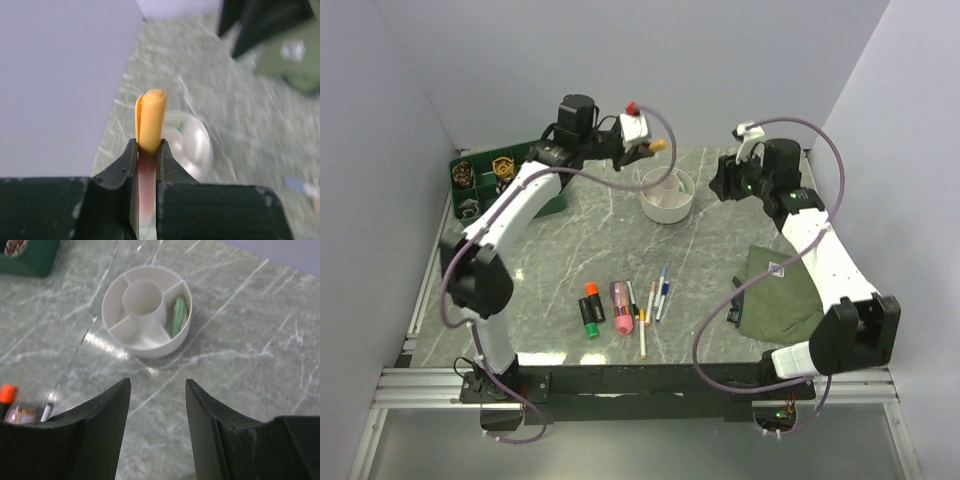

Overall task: Sort the stationery into containers
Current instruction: Place the pen in the storage box.

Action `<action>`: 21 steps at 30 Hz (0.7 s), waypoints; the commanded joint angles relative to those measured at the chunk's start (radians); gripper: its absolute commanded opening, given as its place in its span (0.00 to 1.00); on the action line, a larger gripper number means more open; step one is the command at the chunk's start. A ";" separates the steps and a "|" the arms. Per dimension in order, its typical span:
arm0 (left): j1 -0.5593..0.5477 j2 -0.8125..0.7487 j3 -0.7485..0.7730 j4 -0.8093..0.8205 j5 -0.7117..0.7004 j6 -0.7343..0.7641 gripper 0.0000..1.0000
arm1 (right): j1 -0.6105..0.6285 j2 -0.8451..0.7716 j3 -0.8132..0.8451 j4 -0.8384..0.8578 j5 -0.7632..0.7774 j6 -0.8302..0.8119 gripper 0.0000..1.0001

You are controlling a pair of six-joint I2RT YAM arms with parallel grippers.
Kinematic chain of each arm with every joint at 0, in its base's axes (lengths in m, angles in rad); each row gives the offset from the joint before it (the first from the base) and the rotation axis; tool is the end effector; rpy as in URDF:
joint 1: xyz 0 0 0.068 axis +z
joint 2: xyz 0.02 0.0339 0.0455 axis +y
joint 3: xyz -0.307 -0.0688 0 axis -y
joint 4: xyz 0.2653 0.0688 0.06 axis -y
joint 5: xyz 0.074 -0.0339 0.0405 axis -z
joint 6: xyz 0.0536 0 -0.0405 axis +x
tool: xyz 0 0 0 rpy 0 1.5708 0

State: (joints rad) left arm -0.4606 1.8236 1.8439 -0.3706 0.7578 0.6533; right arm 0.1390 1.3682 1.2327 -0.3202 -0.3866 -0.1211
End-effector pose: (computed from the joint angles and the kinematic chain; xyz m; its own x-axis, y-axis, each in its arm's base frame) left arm 0.4019 -0.2405 0.4374 0.3036 0.3422 -0.8892 0.9024 0.1961 0.3836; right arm 0.3341 0.0672 0.3834 -0.3766 -0.1657 -0.9114 -0.5129 0.8566 0.0562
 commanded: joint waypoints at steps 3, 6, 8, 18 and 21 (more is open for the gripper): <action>0.034 0.209 0.079 0.640 0.028 -0.610 0.01 | -0.045 0.089 0.126 0.076 -0.026 0.060 0.56; 0.045 0.337 0.156 0.771 0.018 -0.731 0.01 | -0.050 0.123 0.152 0.061 -0.023 0.052 0.56; 0.057 0.403 0.163 0.892 0.011 -0.782 0.01 | -0.050 0.140 0.165 0.056 -0.005 0.049 0.56; 0.109 0.546 0.164 1.049 0.012 -0.965 0.01 | -0.052 0.247 0.292 -0.063 0.017 0.028 0.56; 0.111 0.568 0.160 1.091 0.005 -1.035 0.01 | -0.052 0.272 0.318 -0.086 0.023 0.021 0.56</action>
State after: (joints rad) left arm -0.3534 2.3920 1.9564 0.5667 0.7582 -0.2569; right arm 0.0917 1.6215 1.4872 -0.3626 -0.3813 -0.0837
